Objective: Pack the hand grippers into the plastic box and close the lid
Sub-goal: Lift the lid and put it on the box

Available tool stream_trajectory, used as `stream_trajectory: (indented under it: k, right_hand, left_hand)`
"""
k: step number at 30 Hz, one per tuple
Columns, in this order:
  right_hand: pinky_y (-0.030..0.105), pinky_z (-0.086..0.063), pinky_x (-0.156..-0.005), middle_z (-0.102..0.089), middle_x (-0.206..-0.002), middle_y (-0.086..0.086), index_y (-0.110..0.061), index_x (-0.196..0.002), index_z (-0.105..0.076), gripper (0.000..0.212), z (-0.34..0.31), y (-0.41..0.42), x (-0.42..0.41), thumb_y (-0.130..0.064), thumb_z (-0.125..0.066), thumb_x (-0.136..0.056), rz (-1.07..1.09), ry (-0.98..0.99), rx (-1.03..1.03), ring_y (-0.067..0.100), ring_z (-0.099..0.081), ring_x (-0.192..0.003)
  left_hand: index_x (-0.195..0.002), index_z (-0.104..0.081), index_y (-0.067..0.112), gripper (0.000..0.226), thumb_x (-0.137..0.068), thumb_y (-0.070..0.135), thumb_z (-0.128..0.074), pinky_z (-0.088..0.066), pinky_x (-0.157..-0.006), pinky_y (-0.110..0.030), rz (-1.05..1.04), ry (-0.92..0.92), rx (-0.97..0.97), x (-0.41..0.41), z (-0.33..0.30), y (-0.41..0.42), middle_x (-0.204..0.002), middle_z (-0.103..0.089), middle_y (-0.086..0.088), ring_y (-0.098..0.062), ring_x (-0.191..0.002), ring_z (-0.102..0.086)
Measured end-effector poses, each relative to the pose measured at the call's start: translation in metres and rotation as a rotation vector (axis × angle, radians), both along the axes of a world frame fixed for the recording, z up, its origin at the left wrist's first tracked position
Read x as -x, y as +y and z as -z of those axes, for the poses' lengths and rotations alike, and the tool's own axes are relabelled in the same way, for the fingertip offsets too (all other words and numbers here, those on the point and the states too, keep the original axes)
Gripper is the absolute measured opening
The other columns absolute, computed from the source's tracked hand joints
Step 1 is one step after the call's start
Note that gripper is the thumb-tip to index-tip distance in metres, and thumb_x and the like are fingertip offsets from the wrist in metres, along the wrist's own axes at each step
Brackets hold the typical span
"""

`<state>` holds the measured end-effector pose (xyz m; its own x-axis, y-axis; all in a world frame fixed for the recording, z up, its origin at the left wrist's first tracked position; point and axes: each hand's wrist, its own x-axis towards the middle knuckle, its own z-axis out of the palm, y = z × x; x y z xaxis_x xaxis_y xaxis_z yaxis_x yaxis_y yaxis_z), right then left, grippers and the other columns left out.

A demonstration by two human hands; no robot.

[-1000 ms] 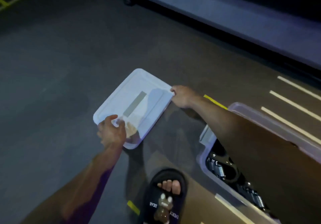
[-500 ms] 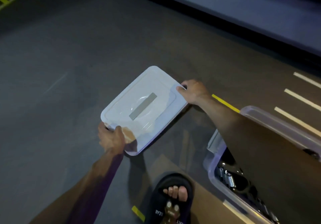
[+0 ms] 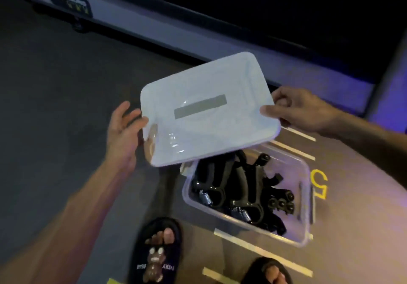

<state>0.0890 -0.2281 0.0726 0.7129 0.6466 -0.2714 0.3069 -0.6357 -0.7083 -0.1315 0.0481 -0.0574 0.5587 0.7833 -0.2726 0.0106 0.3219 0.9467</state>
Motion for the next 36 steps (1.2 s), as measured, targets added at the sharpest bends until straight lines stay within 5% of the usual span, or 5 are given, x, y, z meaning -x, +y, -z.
stream_trajectory:
  k: [8,16,22,29,36]
  right_hand:
    - [0.029,-0.047,-0.049,-0.069,-0.065,0.016,-0.004,-0.089,-0.061,0.044,0.044,-0.146,0.085,-0.047,-0.069,-0.081,0.171,0.145,0.064,0.022,-0.062,-0.051]
    - [0.032,-0.052,-0.055,-0.072,-0.071,0.018,-0.023,-0.117,-0.046,0.047,0.086,-0.185,0.132,-0.029,-0.077,-0.083,0.284,0.298,0.041,0.025,-0.065,-0.054]
    - [0.013,-0.043,-0.053,-0.072,-0.059,0.001,-0.02,-0.095,-0.043,0.027,0.099,-0.187,0.121,-0.047,-0.047,-0.099,0.25,0.162,0.254,0.011,-0.065,-0.048]
    - [0.023,-0.048,-0.055,-0.065,-0.045,0.003,-0.007,-0.063,-0.059,0.068,0.12,-0.178,0.087,-0.048,-0.025,-0.104,0.37,0.023,0.347,0.013,-0.062,-0.043]
    - [0.026,-0.048,-0.053,-0.068,-0.051,-0.001,-0.019,-0.074,-0.056,0.04,0.117,-0.181,0.085,-0.04,-0.039,-0.104,0.367,0.057,0.375,0.017,-0.065,-0.047]
  left_hand:
    - [-0.134,-0.059,0.012,0.055,-0.085,-0.011,-0.07,-0.055,-0.076,-0.021,0.241,0.112,-0.11,-0.015,-0.014,-0.065,-0.111,-0.069,0.002,-0.013,-0.091,-0.064]
    - [-0.115,-0.072,0.023,0.047,-0.078,-0.004,-0.08,-0.058,-0.088,-0.039,0.445,0.303,-0.32,-0.008,0.01,-0.089,-0.108,-0.076,0.006,-0.015,-0.098,-0.072]
    - [-0.122,-0.068,0.029,0.05,-0.079,0.01,-0.084,-0.05,-0.073,-0.01,0.574,0.387,-0.535,-0.02,0.017,-0.098,-0.109,-0.072,0.014,0.006,-0.09,-0.067]
    - [-0.126,-0.066,0.033,0.05,-0.08,0.023,-0.082,-0.06,-0.082,-0.031,0.624,0.492,-0.664,-0.031,0.009,-0.093,-0.101,-0.075,0.02,0.005,-0.09,-0.07]
    - [-0.13,-0.06,0.04,0.055,-0.08,0.034,-0.082,-0.054,-0.092,-0.035,0.713,0.552,-0.745,-0.026,0.006,-0.088,-0.109,-0.069,0.022,0.0,-0.106,-0.062]
